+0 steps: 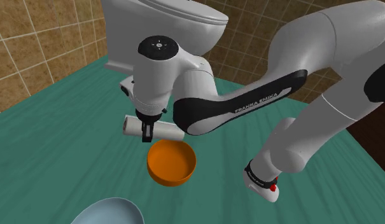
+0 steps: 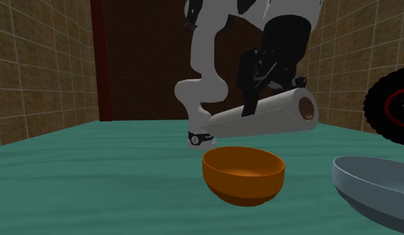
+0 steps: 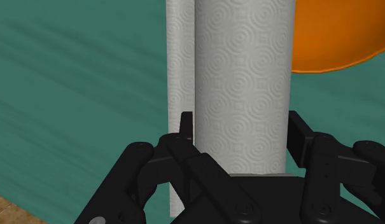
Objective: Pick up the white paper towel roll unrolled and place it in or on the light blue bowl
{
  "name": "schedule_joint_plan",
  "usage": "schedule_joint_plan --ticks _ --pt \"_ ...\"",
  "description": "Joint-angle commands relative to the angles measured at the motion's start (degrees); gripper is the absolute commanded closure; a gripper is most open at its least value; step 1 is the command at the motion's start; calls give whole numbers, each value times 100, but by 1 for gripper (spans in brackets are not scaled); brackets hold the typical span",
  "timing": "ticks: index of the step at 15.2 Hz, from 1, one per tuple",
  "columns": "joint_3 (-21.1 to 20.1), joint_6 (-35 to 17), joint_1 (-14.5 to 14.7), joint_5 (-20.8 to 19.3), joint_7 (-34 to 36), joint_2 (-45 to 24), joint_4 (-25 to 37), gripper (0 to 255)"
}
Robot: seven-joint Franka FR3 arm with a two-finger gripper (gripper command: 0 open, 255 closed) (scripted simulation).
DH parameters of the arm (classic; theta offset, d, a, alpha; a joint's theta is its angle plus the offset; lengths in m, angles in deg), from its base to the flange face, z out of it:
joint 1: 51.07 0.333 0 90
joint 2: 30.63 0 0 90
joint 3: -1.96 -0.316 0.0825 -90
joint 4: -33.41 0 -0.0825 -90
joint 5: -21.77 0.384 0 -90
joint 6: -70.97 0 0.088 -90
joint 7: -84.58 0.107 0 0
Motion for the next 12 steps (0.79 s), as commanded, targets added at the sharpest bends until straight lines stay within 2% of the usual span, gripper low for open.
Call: schedule_joint_plan --ticks 1,8,12 --pt "-204 144 98 -65 336 -139 172 255" --pt "-869 768 505 -617 1593 -1024 1086 255" --pt "-1106 1231 917 -1082 2325 -1729 1770 255"
